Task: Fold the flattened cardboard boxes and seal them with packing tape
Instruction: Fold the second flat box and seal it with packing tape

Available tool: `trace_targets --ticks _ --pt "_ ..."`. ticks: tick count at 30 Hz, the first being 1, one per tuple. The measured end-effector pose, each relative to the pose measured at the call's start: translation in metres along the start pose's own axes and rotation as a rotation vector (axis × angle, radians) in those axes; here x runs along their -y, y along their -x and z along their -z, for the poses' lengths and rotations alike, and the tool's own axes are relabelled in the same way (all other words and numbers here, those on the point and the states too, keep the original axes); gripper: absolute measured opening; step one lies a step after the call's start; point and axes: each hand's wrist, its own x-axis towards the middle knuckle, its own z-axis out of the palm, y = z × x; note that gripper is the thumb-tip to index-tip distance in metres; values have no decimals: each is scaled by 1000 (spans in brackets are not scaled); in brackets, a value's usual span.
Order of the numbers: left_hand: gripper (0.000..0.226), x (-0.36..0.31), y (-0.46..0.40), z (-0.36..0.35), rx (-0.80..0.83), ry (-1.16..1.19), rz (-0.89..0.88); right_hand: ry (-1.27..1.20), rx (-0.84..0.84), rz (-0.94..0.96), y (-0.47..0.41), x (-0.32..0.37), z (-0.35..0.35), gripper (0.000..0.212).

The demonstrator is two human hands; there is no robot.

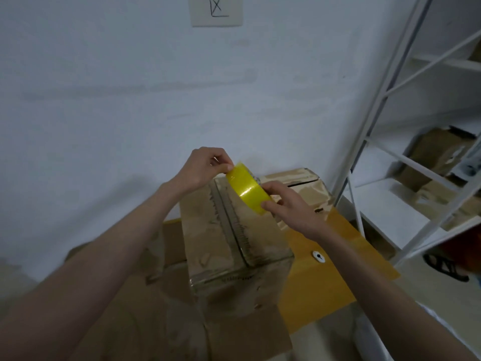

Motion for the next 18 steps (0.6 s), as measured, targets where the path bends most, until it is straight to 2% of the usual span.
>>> trace_targets --ticks 4,11,14,18 --pt "9 2 4 8 80 -21 40 -113 124 -31 -5 1 9 21" --pt "14 -7 8 21 205 158 169 -157 192 -76 -11 -2 18 14" --pt "16 -5 7 17 280 172 244 -217 166 -89 -7 -9 20 19" --pt "24 -2 0 5 302 269 309 -338 174 -174 -3 -20 13 31"
